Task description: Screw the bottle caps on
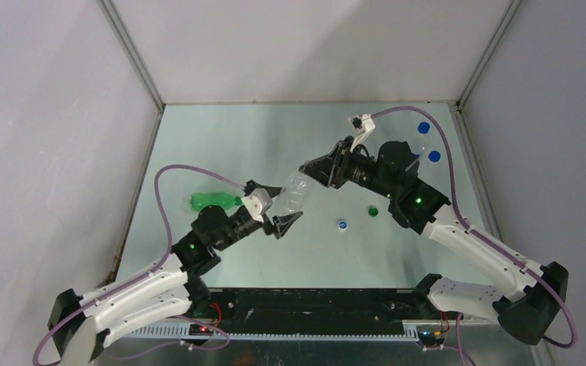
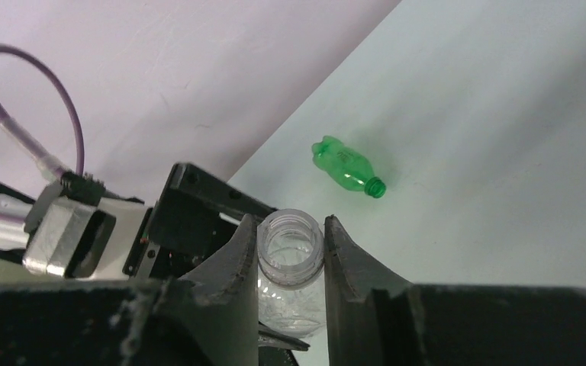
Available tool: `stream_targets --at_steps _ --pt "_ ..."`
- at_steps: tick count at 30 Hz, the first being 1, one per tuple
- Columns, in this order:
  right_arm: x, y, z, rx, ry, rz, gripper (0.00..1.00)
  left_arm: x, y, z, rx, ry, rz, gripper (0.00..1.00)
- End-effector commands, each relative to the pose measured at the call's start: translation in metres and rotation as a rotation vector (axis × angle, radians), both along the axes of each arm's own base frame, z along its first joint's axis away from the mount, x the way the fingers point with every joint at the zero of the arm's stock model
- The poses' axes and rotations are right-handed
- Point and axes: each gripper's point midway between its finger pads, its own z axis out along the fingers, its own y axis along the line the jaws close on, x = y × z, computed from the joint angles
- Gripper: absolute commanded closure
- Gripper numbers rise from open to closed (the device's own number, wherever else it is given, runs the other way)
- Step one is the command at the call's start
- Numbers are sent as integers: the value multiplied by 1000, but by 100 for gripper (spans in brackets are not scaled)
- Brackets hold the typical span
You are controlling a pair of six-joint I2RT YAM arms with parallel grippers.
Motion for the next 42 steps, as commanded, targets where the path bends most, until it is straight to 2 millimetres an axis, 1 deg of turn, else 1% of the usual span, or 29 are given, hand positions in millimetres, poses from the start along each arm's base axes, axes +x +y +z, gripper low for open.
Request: stream_targets --at_steps 1,2,3,4,5,6,7,8,9,19,28,30,32,34,36,37,39,40,41,42 --pt "-17 7 21 33 -50 62 100 3 -4 26 -21 44 11 19" --pt "-19 8 21 31 -55 65 100 3 -4 21 -4 71 10 16" --pt "-19 8 22 28 -63 65 100 4 -6 24 -1 78 11 15" --pt "-20 9 21 26 -66 65 100 4 -6 19 15 103 13 13" --pt "-20 10 21 24 -70 66 100 6 -8 22 15 112 16 13" --pt "-21 11 21 23 -73 68 100 7 -9 16 34 131 18 12" --pt "-21 11 22 23 -77 69 100 7 -10 19 32 133 18 12" --pt "-21 12 22 22 -78 68 100 8 -11 15 46 146 19 12" --pt "-22 12 22 20 -83 68 100 8 -11 16 46 150 17 12" --pt "-24 9 19 -16 -111 43 100 4 -13 -1 96 233 8 16" --pt "-25 6 21 -27 -131 33 100 -3 -13 -10 120 248 -25 20" --pt "-25 6 20 -29 -130 34 100 -3 -14 -9 119 243 -33 22" --pt "-25 6 20 -30 -128 34 100 -4 -16 -9 117 240 -40 27" --pt "-25 6 20 -28 -125 36 100 -4 -16 -10 120 225 -46 33" --pt "-26 6 18 -31 -120 37 99 -2 -15 -12 120 204 -41 41" --pt "-26 6 19 -29 -120 38 97 -3 -14 -13 119 198 -38 42" --pt "-27 5 17 -37 -110 36 85 -3 -12 -15 120 178 -40 45" --pt "-29 3 15 -43 -102 36 74 -3 -12 -14 118 159 -41 45" --pt "-30 2 15 -43 -99 36 58 -3 -10 -17 130 145 -39 45" --pt "-31 1 16 -42 -99 38 51 -3 -9 -16 128 130 -38 45"
